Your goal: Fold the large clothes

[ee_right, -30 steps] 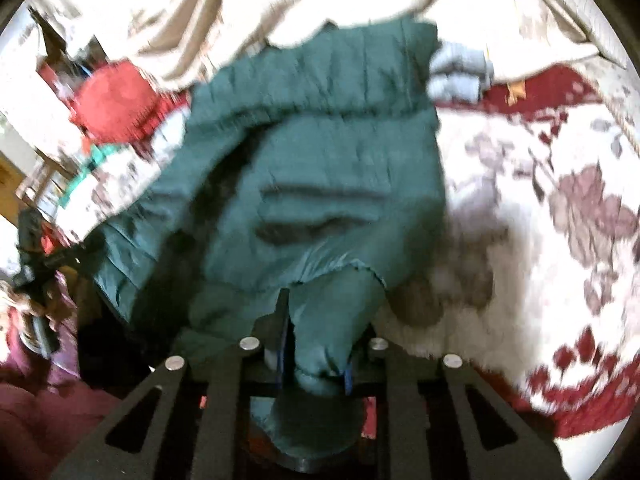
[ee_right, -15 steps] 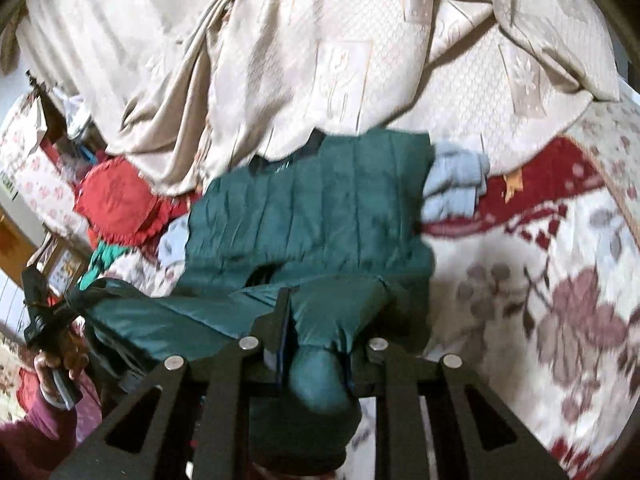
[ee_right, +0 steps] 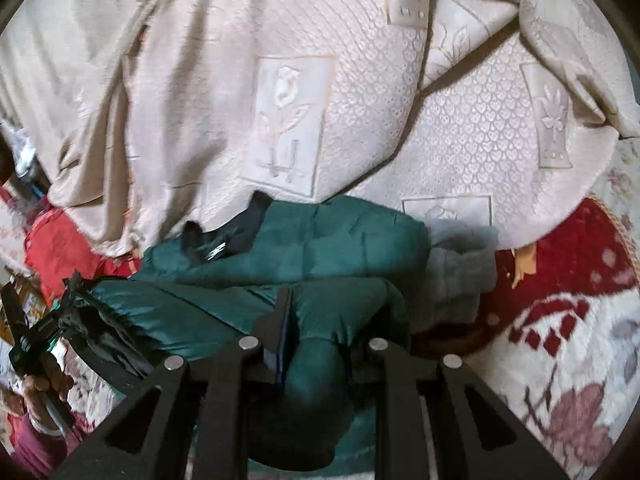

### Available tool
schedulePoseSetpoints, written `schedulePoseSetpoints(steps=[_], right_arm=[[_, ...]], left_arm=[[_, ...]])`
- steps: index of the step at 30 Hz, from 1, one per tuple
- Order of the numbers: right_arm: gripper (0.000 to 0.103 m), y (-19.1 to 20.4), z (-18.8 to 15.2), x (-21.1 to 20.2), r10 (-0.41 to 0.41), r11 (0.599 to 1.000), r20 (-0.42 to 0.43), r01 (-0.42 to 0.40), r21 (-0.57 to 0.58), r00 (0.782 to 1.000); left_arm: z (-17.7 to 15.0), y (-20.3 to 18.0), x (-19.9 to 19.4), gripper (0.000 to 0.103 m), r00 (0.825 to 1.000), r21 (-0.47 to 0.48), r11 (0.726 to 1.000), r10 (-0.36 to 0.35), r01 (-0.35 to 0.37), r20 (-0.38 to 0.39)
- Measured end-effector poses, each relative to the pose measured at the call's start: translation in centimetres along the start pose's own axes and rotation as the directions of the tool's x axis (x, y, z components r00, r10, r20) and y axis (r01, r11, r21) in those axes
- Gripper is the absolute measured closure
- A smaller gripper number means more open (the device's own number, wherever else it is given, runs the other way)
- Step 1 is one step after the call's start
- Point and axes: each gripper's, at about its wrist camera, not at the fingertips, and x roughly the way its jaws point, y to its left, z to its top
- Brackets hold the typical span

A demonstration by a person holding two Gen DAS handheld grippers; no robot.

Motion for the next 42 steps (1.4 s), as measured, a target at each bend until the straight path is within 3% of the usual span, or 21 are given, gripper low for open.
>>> schedulePoseSetpoints(steps=[8,10,14,17,21,22,25,27,29,33,38,39,42], right_arm=[[0.083,-1.6,1.6,6.5,-0.044,0.997,-0.014,0.044,0.055,0.999],[0.083,-1.8,1.6,7.4,-0.052,0.997,-0.018,0.053,0.064,0.998],[0.082,-2.0,1.8,8.6,-0.060,0.995,-0.026,0.062,0.072,0.998],[0.080,-2.2,1.8,8.9,-0.046,0.995,-0.022,0.047,0.089,0.999],[0.078,-2.1,1.8,9.1,-0.051,0.993,-0.018,0.053,0.108,0.999],[0.078,-2.1,1.8,9.2,-0.053,0.992,-0.018,0.055,0.112,0.998],[0.069,-1.8,2.2,9.0,-0.041,0.991,-0.026,0.044,0.126,0.999],[0.037,-1.6,2.5,7.8,0.022,0.990,0.010,-0.023,0.140,1.000],[0.028,-1.1,2.4,6.4,0.045,0.988,0.047,-0.051,0.143,0.998],[0.027,0.6,2.5,3.7,0.012,0.997,0.098,-0.020,0.074,0.995],[0.023,2.6,2.0,0.0,-0.006,1.000,0.222,0.007,-0.007,0.975],[0.023,3.1,1.8,-0.1,0.001,0.999,0.227,0.006,-0.032,0.974],[0.022,5.7,0.9,2.3,0.024,0.988,0.135,-0.002,-0.156,0.990]], left_arm=[[-0.2,0.3,6.1,0.103,1.000,0.004,1.000,0.014,-0.014,-0.010],[0.1,0.5,6.4,0.103,1.000,0.004,1.000,-0.009,0.009,-0.019],[1.4,2.1,4.8,0.102,0.991,-0.071,0.988,-0.136,0.135,-0.010],[2.2,2.6,2.7,0.094,0.984,-0.098,0.979,-0.174,0.176,0.023],[2.5,2.9,-0.7,0.066,0.983,-0.086,0.989,-0.108,0.121,0.146],[2.5,2.8,-1.0,0.066,0.983,-0.083,0.989,-0.105,0.118,0.153],[1.7,2.0,-1.4,0.066,0.984,-0.055,0.990,-0.119,0.127,0.134],[0.6,1.1,-1.1,0.066,0.987,-0.023,0.993,-0.116,0.119,0.116],[-0.3,0.1,-0.4,0.066,0.991,0.022,0.995,-0.103,0.101,0.088],[-2.2,-1.4,1.7,0.066,0.997,0.063,0.995,-0.074,0.072,0.033],[-2.9,-1.9,3.7,0.066,0.999,0.071,0.997,-0.031,0.030,0.019],[-2.9,-1.9,4.0,0.066,1.000,0.070,0.997,-0.023,0.022,0.019],[-2.6,-2.2,5.2,0.066,1.000,0.068,0.998,0.002,-0.003,0.015]])
